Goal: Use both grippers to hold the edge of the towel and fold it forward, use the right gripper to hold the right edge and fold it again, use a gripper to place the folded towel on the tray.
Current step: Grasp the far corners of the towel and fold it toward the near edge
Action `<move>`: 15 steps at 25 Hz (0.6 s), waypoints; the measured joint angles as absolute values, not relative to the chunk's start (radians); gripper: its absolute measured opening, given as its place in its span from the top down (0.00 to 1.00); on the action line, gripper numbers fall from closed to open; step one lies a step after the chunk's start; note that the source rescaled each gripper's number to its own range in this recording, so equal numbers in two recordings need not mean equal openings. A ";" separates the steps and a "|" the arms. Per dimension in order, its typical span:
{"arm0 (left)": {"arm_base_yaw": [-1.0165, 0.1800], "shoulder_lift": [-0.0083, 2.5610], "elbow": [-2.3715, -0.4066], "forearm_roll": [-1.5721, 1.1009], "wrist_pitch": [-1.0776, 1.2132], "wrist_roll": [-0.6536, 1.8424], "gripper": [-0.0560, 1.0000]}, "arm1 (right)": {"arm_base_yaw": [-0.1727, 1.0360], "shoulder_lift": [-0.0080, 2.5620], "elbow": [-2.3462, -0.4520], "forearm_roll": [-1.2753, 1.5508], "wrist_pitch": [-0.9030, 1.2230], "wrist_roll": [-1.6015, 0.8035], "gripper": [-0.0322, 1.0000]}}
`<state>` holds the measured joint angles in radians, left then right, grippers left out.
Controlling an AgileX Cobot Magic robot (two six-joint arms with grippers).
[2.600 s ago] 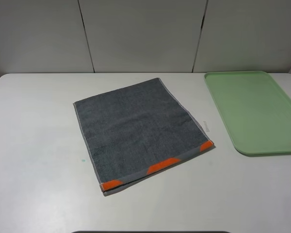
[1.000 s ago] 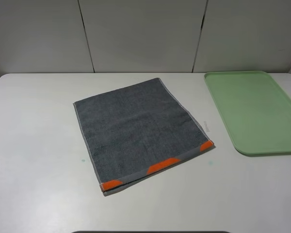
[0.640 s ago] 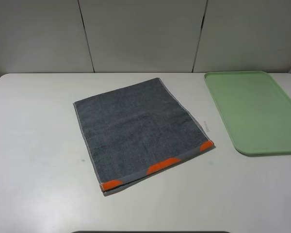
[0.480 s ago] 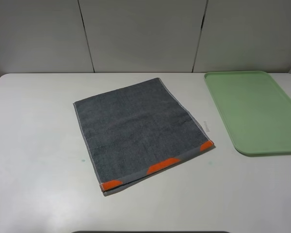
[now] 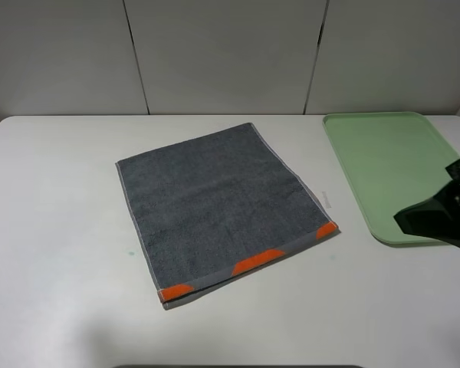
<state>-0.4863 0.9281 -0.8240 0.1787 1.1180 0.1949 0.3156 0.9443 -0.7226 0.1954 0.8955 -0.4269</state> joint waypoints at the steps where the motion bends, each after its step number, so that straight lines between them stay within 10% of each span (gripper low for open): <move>1: -0.500 0.950 -0.824 0.178 1.118 0.200 0.04 | 0.329 0.987 -0.744 0.191 0.895 -0.447 0.00; 15: -0.551 1.203 -0.827 0.055 1.070 0.311 0.04 | 0.342 1.439 -0.919 0.191 0.848 -0.628 0.00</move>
<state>-0.5514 1.2030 -0.8269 0.0547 1.0703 0.3108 0.3418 1.4390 -0.9190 0.1907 0.8481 -0.6279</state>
